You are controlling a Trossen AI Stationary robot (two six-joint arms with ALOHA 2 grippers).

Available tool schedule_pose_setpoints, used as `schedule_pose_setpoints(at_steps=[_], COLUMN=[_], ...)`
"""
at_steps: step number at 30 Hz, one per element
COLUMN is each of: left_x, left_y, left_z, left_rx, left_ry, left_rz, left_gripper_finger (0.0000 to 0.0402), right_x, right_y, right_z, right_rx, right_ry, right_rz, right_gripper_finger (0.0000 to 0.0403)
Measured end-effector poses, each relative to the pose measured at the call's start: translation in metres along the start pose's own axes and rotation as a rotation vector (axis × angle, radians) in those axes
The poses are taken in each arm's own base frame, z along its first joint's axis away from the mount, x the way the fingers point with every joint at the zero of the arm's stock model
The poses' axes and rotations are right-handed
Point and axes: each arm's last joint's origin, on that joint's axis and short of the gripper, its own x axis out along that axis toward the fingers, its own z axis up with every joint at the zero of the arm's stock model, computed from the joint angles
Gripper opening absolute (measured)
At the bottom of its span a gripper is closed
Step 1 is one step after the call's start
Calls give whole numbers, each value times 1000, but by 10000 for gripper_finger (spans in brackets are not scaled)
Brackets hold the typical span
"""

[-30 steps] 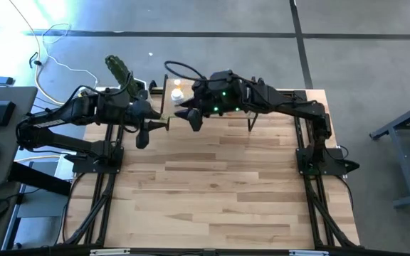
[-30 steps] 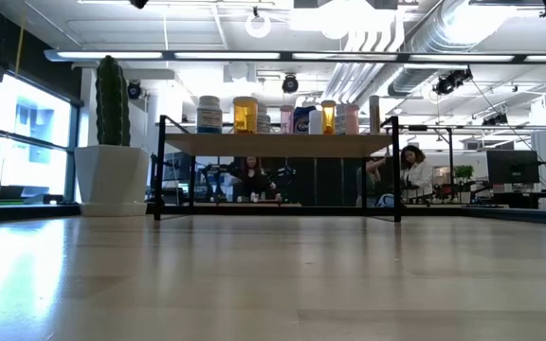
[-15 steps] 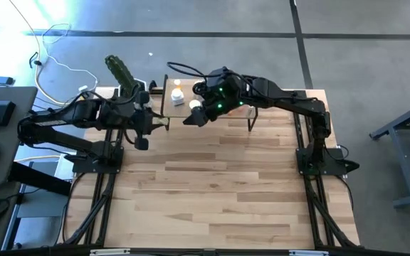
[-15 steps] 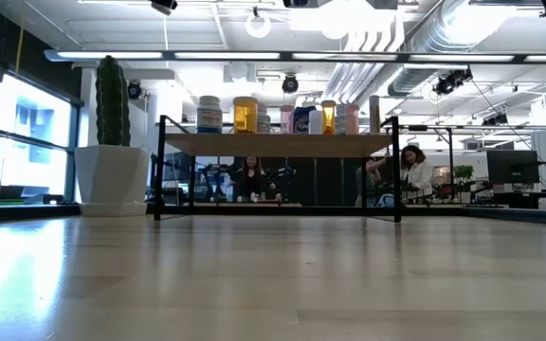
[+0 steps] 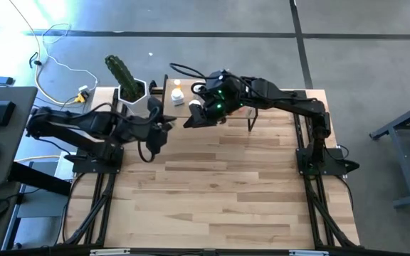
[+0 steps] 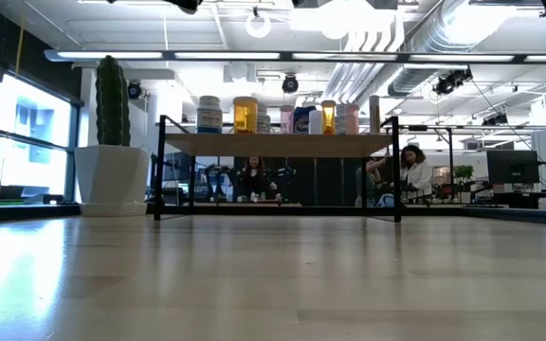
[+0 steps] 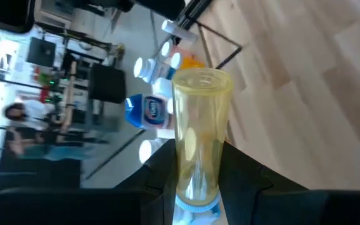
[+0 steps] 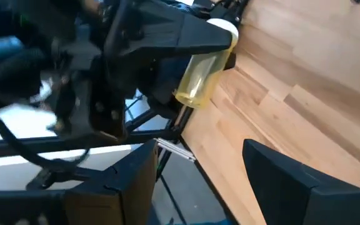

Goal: Pick and place medicine bottles onto shelf by color
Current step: Put the yellow pill bottle on the shelf

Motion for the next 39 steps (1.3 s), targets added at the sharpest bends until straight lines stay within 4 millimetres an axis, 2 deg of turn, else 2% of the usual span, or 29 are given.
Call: schedule_pose_setpoints(at_steps=[16, 22, 30, 33, 39], left_x=[10, 8, 8, 8, 7], left_y=[-14, -13, -9, -9, -8], left_z=[36, 47, 52, 53, 54], left_rx=[285, 305, 334, 345, 356], left_ry=[9, -43, -66, -85, -93], left_rz=[159, 213, 252, 253, 263], left_gripper_finger=[83, 83, 83, 83, 83], right_x=[5, 6, 6, 6, 6], right_y=[-2, -2, -1, -1, 1], right_z=[-2, -2, -3, -4, -3], right_rx=[93, 115, 128, 128, 128], right_ry=[89, 116, 169, 175, 174], right_rz=[22, 31, 57, 61, 79], right_gripper_finger=[226, 226, 225, 210, 157])
